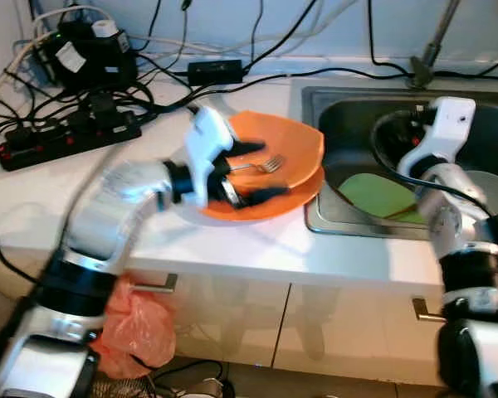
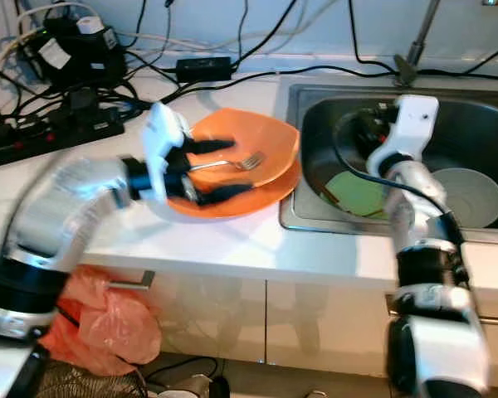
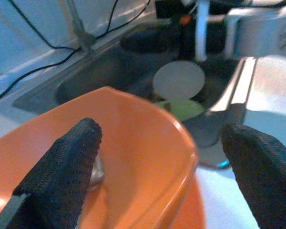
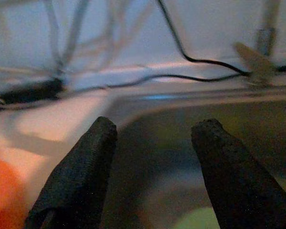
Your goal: Kitchen organization
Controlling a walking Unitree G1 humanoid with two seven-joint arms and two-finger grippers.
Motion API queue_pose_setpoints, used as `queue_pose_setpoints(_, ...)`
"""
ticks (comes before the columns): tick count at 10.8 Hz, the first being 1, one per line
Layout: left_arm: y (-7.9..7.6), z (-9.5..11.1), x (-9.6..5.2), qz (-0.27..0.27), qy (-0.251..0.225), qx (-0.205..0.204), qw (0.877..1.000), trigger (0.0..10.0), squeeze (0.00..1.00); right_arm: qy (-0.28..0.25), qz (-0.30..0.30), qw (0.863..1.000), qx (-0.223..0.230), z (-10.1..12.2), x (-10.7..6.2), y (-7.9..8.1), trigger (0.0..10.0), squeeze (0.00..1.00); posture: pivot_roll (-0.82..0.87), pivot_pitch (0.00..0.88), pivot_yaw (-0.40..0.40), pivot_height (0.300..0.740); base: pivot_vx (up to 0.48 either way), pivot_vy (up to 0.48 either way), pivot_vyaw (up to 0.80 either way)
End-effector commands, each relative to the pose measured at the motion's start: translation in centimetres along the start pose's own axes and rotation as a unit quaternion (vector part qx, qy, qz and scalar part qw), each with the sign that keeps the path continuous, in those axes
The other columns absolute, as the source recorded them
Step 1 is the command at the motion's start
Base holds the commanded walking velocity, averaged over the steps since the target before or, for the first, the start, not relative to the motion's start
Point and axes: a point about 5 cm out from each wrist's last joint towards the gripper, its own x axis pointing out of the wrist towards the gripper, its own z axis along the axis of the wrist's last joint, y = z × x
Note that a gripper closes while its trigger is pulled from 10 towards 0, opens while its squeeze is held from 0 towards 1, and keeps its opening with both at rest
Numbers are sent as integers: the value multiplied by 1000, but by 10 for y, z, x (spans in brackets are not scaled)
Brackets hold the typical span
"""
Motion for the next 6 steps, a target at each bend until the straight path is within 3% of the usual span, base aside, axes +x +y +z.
queue_pose_setpoints(1, 5, 3, -7, 8, 12, 24, 1000, 10000, 1000, -13, 44, 999, 22, 6, -5, 11, 10000, 1000, 102, 51, 85, 740, 0, 0, 0)
queue_pose_setpoints(3, 18, 5, -19, 39, 37, 70, 996, 10000, 1000, -3, 155, 987, 43, 8, -29, 37, 10000, 1000, 98, 52, 86, 740, 0, 0, 0)
queue_pose_setpoints(5, 28, 6, -31, 53, 61, 104, 991, 10000, 1000, 0, 170, 984, 50, 8, -38, 40, 10000, 1000, 99, 52, 89, 740, 0, 0, 0)
queue_pose_setpoints(6, 31, 4, -35, 52, 81, 127, 987, 10000, 1000, 4, 168, 984, 58, 8, -41, 41, 10000, 922, 100, 52, 93, 740, 0, 0, 0)
